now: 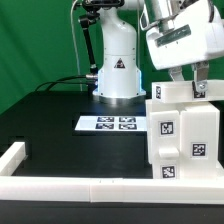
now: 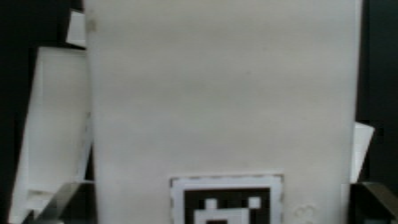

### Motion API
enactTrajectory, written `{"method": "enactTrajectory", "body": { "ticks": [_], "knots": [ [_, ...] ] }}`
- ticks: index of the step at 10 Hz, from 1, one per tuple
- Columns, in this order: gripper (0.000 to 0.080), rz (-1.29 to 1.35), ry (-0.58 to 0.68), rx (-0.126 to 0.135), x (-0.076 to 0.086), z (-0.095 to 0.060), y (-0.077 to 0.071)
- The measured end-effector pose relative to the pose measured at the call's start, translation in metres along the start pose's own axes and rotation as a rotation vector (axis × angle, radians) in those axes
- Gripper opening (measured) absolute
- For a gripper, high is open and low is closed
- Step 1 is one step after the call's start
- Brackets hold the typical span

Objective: Assemble cabinet

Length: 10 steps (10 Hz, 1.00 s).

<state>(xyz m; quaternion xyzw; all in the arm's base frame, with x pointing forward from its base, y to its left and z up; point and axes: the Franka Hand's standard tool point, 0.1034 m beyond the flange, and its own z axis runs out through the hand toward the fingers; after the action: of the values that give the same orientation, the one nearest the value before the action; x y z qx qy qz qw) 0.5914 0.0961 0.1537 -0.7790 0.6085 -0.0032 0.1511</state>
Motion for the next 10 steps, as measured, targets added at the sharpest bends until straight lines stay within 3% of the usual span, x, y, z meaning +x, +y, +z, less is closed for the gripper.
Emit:
{"method": "enactTrajectory", "body": {
  "ticks": [1, 2, 3, 7, 10],
  "knots": [
    [0.0561, -0.032, -0.002, -0.003, 0.0, -0.001, 0.0],
    [0.0718, -0.086, -0.007, -0.003, 0.002, -0.006, -0.002],
    [0.0783, -0.105, -0.009, 0.005, 0.001, -0.011, -0.004],
    [0.0797, -0.141, -0.005, 0.049, -0.004, -0.039, -0.016],
    [0.0797, -0.205, -0.002, 0.048, -0.005, -0.038, -0.016]
  ]
}}
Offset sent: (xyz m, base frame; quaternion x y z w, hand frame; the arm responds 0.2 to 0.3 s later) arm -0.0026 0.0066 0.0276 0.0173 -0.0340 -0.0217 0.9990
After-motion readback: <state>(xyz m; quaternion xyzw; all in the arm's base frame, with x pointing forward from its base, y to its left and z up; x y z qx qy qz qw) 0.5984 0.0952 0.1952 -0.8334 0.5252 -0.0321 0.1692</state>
